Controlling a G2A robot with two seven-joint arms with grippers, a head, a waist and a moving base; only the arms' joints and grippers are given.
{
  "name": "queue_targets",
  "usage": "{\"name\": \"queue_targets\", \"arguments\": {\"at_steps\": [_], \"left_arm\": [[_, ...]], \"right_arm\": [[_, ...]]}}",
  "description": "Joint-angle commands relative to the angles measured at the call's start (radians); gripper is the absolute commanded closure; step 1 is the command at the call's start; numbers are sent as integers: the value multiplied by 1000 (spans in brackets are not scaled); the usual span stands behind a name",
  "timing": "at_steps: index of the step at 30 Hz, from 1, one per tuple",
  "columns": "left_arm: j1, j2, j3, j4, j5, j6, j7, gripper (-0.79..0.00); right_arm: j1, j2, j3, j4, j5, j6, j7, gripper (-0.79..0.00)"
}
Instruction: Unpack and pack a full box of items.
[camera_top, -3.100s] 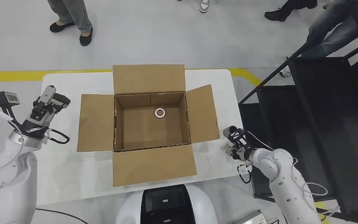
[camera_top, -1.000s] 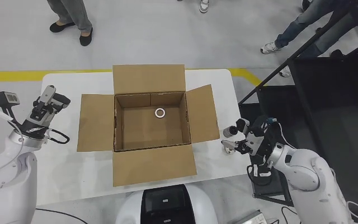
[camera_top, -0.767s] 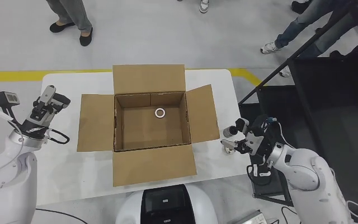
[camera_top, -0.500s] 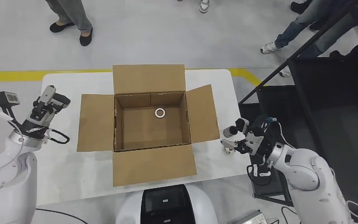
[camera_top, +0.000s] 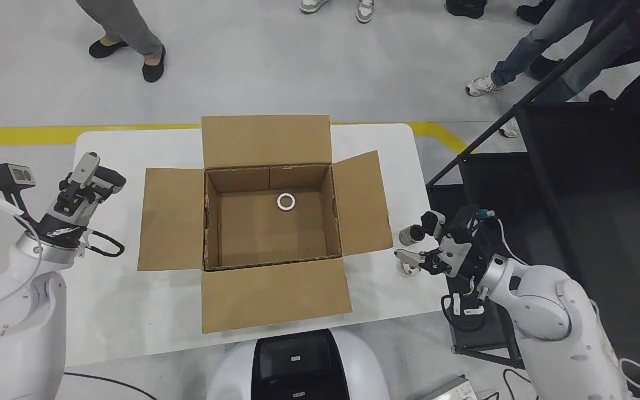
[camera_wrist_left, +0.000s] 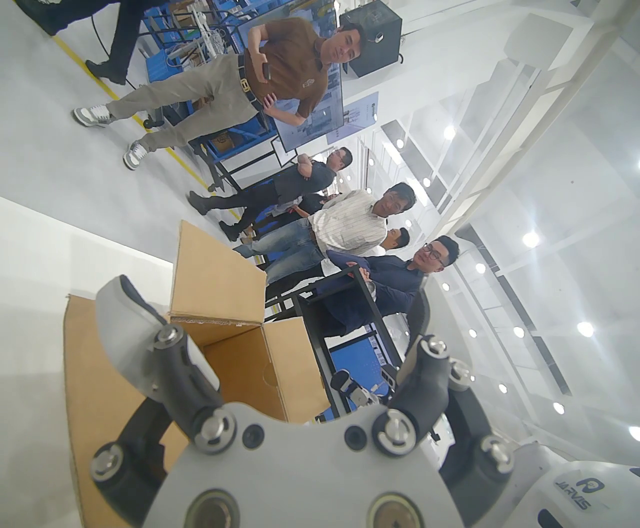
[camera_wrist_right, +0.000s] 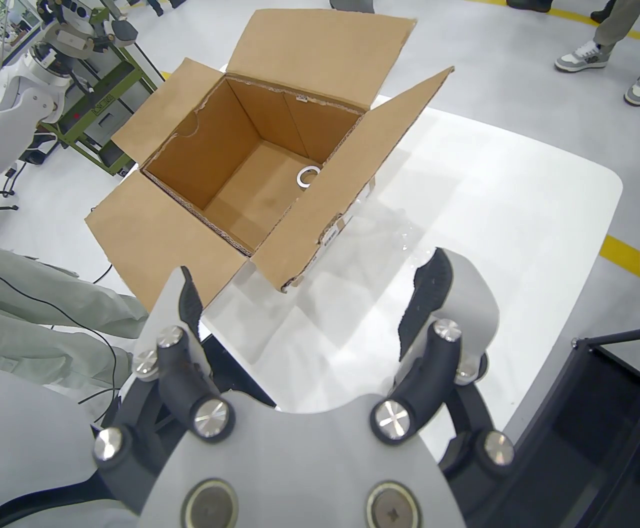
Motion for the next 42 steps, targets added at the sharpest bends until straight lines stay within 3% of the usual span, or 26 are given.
{"name": "queue_targets", "arguments": {"at_steps": [1, 7, 15, 19, 21, 38, 42], "left_arm": [[0, 0, 0, 0, 0, 0, 0, -785], [0, 0, 0, 0, 0, 0, 0, -785], [0, 0, 0, 0, 0, 0, 0, -785], [0, 0, 0, 0, 0, 0, 0, -785], [0, 0, 0, 0, 0, 0, 0, -785], [0, 0, 0, 0, 0, 0, 0, -785], [0, 0, 0, 0, 0, 0, 0, -785]], "right_arm": [[8, 0, -6, -11, 1, 6, -12, -785], [89, 6, -84, -87, -13, -47, -9, -785], [258, 3, -348, -70, -208, -75, 46, -785], [323, -8, -455, -35, -296, -48, -41, -785], [322, -8, -467, -22, -338, -4, -38, -785], [322, -8, -467, -22, -338, -4, -38, -785], [370, -15, -517, -25, -391, 74, -42, -785]]}}
